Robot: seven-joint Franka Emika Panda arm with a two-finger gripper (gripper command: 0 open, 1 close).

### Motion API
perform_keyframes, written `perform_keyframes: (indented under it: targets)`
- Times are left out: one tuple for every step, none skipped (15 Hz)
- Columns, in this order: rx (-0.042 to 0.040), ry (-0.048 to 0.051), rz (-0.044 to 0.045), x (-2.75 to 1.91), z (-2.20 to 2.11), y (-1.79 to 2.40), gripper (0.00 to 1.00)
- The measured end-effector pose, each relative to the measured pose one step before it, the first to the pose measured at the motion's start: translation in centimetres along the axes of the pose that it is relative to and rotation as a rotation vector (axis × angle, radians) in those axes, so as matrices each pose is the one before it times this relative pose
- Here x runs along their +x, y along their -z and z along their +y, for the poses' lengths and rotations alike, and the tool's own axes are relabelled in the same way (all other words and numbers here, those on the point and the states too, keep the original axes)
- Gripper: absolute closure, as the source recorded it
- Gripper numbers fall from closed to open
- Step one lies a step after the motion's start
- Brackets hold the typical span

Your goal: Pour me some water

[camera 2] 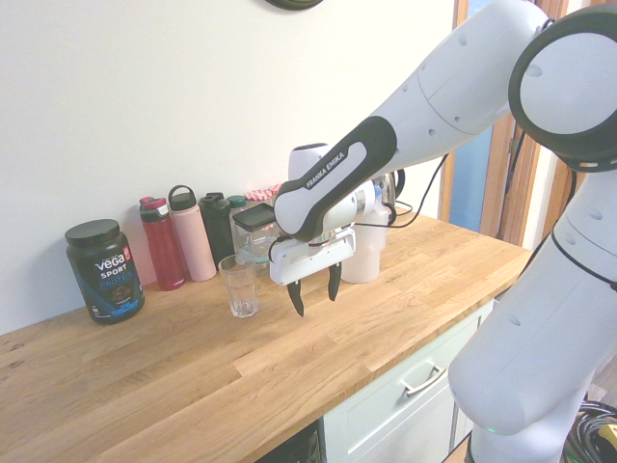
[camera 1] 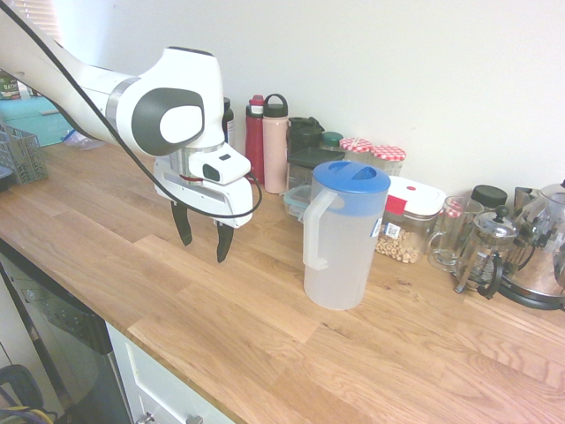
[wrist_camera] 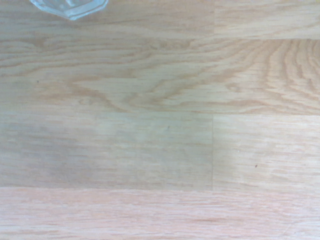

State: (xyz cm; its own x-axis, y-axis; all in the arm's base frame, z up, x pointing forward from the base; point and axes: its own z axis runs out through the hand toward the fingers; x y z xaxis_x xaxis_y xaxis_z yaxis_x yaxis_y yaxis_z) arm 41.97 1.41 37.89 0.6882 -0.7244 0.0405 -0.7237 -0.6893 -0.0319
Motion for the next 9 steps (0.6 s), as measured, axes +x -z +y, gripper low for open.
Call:
perform_keyframes:
  targets:
    - [-0.00102, -0.00032, -0.00102, 0.01, 0.009, -0.048, 0.0]
    - [-0.00266, -0.00135, -0.00076, 0.107, 0.041, -0.027, 0.0]
    - [0.00114, -0.00599, 0.00364, 0.282, -0.083, 0.556, 0.0]
    - [0.00088, -0.01035, 0.00409, 0.396, -0.232, 1.29, 0.0]
    - [0.00327, -0.01191, 0.0049, 0.431, -0.217, 2.005, 0.0]
    - [0.00642, -0.0106, 0.00669, 0.445, -0.092, 2.483, 0.0]
    - [0.00882, -0.01226, 0.00767, 0.456, 0.089, 2.737, 0.0]
    - [0.0068, -0.0163, 0.01319, 0.578, 0.511, 2.907, 0.0]
    - [0.00452, -0.02071, 0.01758, 0.752, 0.867, 2.884, 0.0]
